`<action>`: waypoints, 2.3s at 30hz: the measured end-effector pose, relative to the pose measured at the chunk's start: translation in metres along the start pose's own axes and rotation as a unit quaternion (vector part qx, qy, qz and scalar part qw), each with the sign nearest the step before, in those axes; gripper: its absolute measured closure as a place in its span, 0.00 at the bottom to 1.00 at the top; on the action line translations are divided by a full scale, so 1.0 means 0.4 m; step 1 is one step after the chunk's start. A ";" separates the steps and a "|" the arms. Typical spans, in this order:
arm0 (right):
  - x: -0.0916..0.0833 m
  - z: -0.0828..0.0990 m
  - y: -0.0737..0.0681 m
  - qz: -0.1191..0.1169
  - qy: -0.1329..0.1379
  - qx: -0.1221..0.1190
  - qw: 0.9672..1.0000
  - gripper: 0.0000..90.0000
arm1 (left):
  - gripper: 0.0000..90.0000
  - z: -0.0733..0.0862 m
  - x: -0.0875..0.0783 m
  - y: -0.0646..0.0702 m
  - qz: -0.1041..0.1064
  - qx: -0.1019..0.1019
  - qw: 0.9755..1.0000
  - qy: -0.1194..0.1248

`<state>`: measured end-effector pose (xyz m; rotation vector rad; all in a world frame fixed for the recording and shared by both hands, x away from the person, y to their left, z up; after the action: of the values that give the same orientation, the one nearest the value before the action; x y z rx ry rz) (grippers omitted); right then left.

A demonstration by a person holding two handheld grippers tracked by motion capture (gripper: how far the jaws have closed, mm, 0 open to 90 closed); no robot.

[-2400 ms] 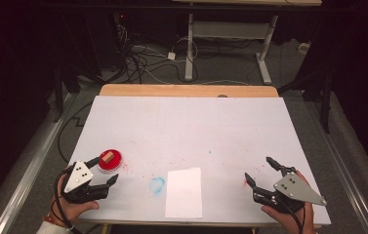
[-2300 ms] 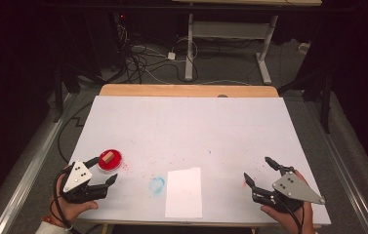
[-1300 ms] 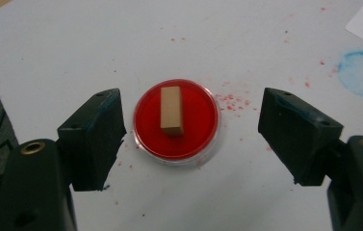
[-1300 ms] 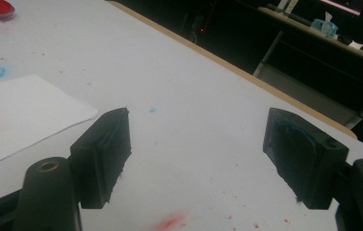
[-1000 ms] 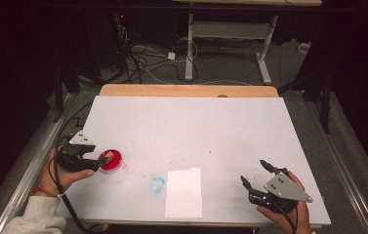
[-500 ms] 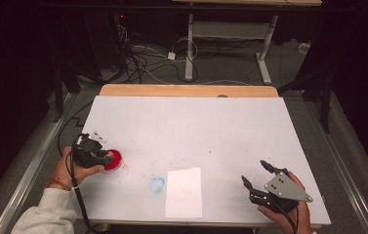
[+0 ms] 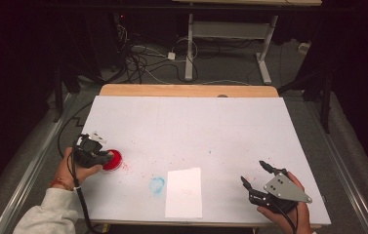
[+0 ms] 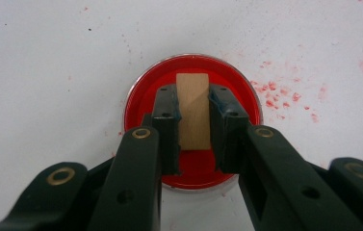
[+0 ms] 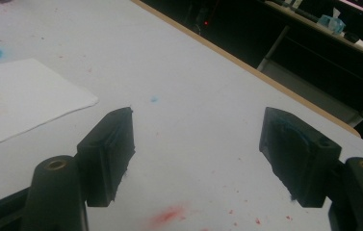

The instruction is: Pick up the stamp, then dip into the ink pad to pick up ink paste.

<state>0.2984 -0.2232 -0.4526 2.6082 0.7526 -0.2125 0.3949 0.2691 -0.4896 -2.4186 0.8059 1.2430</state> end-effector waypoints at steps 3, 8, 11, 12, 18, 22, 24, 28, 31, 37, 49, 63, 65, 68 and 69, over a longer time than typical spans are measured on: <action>0.000 0.001 0.000 0.001 -0.003 -0.001 1.000 0.31 | 0.82 0.001 0.001 0.001 -0.001 0.003 1.000 -0.001; 0.000 0.001 -0.001 0.000 -0.004 -0.002 1.000 0.31 | 0.82 0.004 0.002 0.000 0.000 0.002 1.000 0.004; 0.001 0.001 0.000 0.000 -0.004 -0.001 1.000 0.31 | 0.82 0.006 0.002 0.000 0.001 -0.001 1.000 0.008; 0.001 0.001 0.000 0.000 -0.003 -0.002 1.000 0.31 | 0.82 0.006 0.003 0.001 0.000 0.001 1.000 0.009; 0.001 0.000 0.002 -0.001 -0.003 -0.001 1.000 0.32 | 0.82 0.008 0.000 0.005 -0.008 0.002 1.000 0.017; 0.002 -0.003 0.004 0.001 0.000 0.002 1.000 0.32 | 0.82 0.010 -0.007 0.005 -0.013 0.000 1.000 0.021; 0.005 -0.004 0.005 0.001 0.001 0.002 1.000 0.32 | 0.82 0.009 -0.012 0.005 -0.016 0.002 1.000 0.026; 0.010 -0.005 0.005 -0.002 0.001 0.002 1.000 0.32 | 0.82 0.006 -0.024 0.005 -0.018 -0.002 0.999 0.043; 0.013 -0.006 0.006 -0.003 0.001 0.002 1.000 0.32 | 0.82 0.005 -0.033 0.003 -0.020 -0.002 0.998 0.054; 0.016 -0.005 0.007 -0.002 0.003 0.003 1.000 0.31 | 0.82 0.006 -0.081 0.002 -0.027 -0.001 0.995 0.096; 0.023 -0.012 0.003 -0.004 0.007 0.001 1.000 0.31 | 0.82 0.011 -0.181 0.010 -0.035 0.000 0.989 0.147; 0.035 -0.016 -0.006 -0.015 0.005 -0.005 1.000 0.31 | 0.82 -0.005 -0.213 0.042 -0.031 0.020 0.988 0.150; 0.033 -0.014 -0.007 -0.017 0.005 -0.008 1.000 0.31 | 0.82 -0.008 -0.208 0.041 -0.033 0.021 0.988 0.147; 0.030 -0.008 -0.006 -0.015 0.000 -0.008 1.000 0.31 | 0.82 -0.014 -0.194 0.040 -0.030 0.023 0.989 0.142; 0.028 -0.008 -0.006 -0.014 0.000 -0.008 1.000 0.31 | 0.82 -0.015 -0.186 0.040 -0.029 0.022 0.989 0.140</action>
<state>0.3068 -0.2145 -0.4533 2.5851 0.7870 -0.2137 0.3545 0.2789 -0.4254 -2.5955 0.8200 0.8654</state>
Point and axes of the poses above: each handheld gripper's, and its own axes: x roughly forward along the jaws, z roughly out of its underside, y roughly to its right, the point moved 5 cm from there along x, roughly forward along the jaws, and after that the axes turned 7 degrees about y, right-handed, at the moved point
